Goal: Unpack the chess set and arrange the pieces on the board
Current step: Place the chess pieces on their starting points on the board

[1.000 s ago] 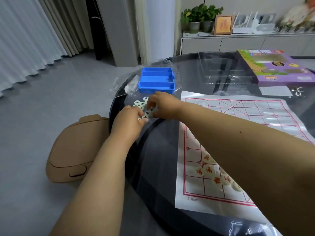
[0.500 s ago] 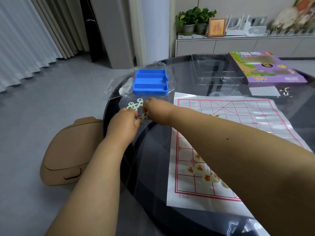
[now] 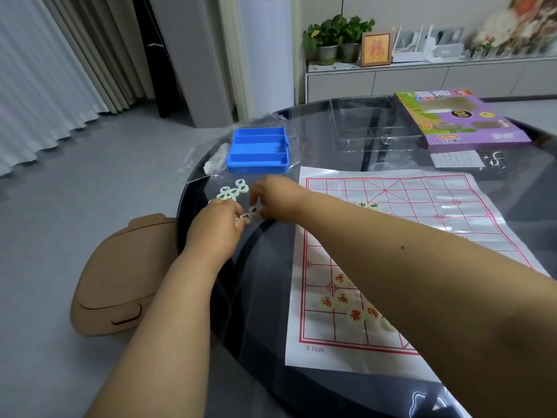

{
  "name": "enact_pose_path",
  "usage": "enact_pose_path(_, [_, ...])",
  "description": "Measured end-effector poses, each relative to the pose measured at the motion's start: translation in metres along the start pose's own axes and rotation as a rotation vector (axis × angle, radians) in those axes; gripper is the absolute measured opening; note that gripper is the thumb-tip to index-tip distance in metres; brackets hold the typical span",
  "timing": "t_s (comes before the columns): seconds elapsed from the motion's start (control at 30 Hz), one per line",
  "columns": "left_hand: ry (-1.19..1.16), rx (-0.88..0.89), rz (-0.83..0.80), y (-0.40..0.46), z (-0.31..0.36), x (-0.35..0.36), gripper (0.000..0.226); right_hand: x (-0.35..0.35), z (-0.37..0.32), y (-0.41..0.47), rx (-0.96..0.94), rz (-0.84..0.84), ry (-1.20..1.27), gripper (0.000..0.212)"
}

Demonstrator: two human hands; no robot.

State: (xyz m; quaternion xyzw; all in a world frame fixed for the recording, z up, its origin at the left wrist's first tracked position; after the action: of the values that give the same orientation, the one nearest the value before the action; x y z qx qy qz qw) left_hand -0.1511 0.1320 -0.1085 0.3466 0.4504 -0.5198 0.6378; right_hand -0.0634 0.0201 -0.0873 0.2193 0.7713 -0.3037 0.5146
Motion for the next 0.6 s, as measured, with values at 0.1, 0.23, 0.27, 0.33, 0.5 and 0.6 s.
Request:
enact_pose_path(0.1, [0.01,0.013,-0.003,0.0,0.0,0.0,0.021,-0.001,-0.005,-0.001,-0.004,-0.017,-0.029,0.031])
enact_pose_path(0.23, [0.021,0.014,-0.014,0.0,0.0,0.0,0.023,0.002,-0.01,-0.003,-0.006,0.016,-0.148,0.033])
enact_pose_path(0.27, [0.021,0.015,-0.015,0.0,0.0,0.0,0.024,0.002,-0.011,-0.005,-0.013,0.032,-0.184,0.034])
enact_pose_path(0.33, [0.019,0.02,-0.013,0.002,0.002,0.0,0.023,0.002,-0.012,-0.008,-0.032,0.057,-0.223,0.034])
enact_pose_path(0.5, [-0.003,0.06,0.012,0.008,0.016,0.001,0.017,-0.003,-0.003,-0.016,-0.004,0.056,-0.229,0.035])
enact_pose_path(0.6, [0.019,0.063,-0.019,0.011,0.02,0.005,0.016,-0.004,0.001,-0.019,0.003,0.031,-0.241,0.038])
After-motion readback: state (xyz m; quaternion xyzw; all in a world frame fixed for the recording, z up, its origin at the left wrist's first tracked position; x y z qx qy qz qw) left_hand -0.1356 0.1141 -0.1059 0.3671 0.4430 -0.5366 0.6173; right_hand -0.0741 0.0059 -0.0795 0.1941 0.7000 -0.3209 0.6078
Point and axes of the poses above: each hand's wrist, its own y-axis towards the middle knuckle, its own x-axis out of the palm, z = x × y, the point moved 1 cm from there along y, towards the middle knuckle, and after that the axes turned 12 degrees about -z, right-handed, at the moved point
